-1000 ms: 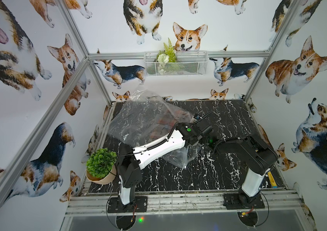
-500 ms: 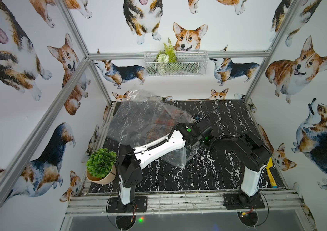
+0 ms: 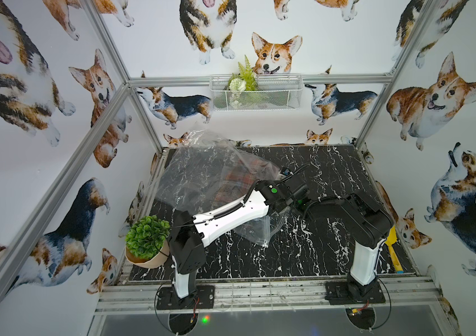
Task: Take the shirt out of the vacuum bag
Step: Take out the shirt from the vacuum bag.
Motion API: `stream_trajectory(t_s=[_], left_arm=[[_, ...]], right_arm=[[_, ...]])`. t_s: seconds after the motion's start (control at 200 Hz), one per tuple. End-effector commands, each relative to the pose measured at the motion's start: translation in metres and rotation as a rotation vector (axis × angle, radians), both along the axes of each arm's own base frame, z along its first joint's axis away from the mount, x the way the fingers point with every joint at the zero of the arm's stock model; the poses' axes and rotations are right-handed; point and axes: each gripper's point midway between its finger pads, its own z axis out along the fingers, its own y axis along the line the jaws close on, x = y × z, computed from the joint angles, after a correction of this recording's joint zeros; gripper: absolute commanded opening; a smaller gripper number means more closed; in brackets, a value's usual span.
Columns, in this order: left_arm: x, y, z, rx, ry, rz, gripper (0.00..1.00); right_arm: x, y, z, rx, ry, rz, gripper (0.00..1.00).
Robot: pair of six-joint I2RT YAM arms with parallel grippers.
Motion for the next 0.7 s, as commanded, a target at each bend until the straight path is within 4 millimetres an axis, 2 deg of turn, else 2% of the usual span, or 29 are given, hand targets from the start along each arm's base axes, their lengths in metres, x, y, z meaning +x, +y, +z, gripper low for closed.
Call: stream_trajectory(t_s=[0.0,0.315,0.695], left_arm=[[0.001,0.003,0.004,-0.02,-0.009,0.026,0.0],[0.004,0.009,0.002,-0.015,-0.014,0.051,0.0],[0.014,0.027,0.003,-0.037,-0.016,0.116,0.0]], right_arm=[[-0.005,0.001,0.01,0.002,-0.013,0.028,0.0],[-0.016,-0.012,0.036,0.002,-0.053,0.035,0.0],[-0.036,-0.03,0.057,0.019,-0.082,0.051,0.0]])
